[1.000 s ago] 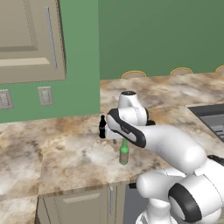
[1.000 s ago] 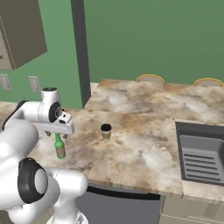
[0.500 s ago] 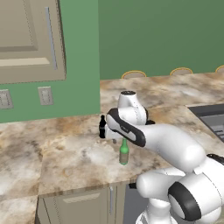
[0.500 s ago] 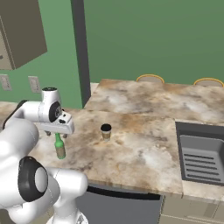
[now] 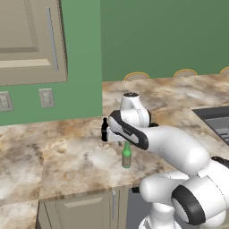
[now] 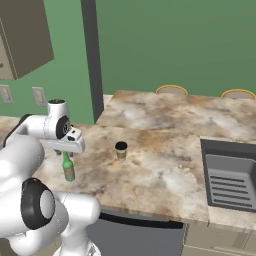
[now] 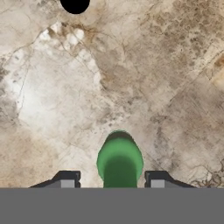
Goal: Move the drinks to the dining counter.
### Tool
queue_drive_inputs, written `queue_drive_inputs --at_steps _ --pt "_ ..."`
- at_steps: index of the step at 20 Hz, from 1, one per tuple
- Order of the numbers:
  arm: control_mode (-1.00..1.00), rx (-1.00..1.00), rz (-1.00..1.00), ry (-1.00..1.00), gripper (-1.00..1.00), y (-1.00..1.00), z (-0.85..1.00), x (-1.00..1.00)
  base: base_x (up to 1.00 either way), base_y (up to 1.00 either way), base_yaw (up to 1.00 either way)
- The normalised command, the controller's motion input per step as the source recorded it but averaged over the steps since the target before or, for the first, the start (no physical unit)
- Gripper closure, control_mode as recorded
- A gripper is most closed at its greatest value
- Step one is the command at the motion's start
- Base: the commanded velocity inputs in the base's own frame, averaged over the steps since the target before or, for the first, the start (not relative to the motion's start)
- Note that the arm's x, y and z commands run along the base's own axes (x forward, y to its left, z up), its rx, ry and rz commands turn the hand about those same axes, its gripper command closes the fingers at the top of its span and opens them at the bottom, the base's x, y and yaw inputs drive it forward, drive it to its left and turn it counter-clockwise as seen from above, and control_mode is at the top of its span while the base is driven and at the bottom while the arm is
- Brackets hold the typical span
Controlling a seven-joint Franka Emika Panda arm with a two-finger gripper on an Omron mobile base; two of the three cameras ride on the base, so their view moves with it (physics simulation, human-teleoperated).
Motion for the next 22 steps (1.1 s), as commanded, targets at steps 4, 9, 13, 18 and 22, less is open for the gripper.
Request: queue_drive_inputs --at_steps 4,9,13,18,22 --pt "-1.00 0.00 0.00 0.00 1.00 0.00 0.00 0.00 0.00 0.00 0.00" --pt "-1.00 0.00 0.00 0.00 1.00 0.00 0.00 0.00 0.00 0.00 0.00" --pt "-1.00 0.00 0.00 0.00 1.00 -0.23 0.12 0.00 0.00 0.00 0.00" --pt "-1.00 0.00 0.00 0.00 1.00 -0.59 0.42 -0.06 0.00 0.00 0.00" --pt "-1.00 0.00 0.00 0.00 1.00 -0.51 0.52 -0.24 0.00 0.00 0.00"
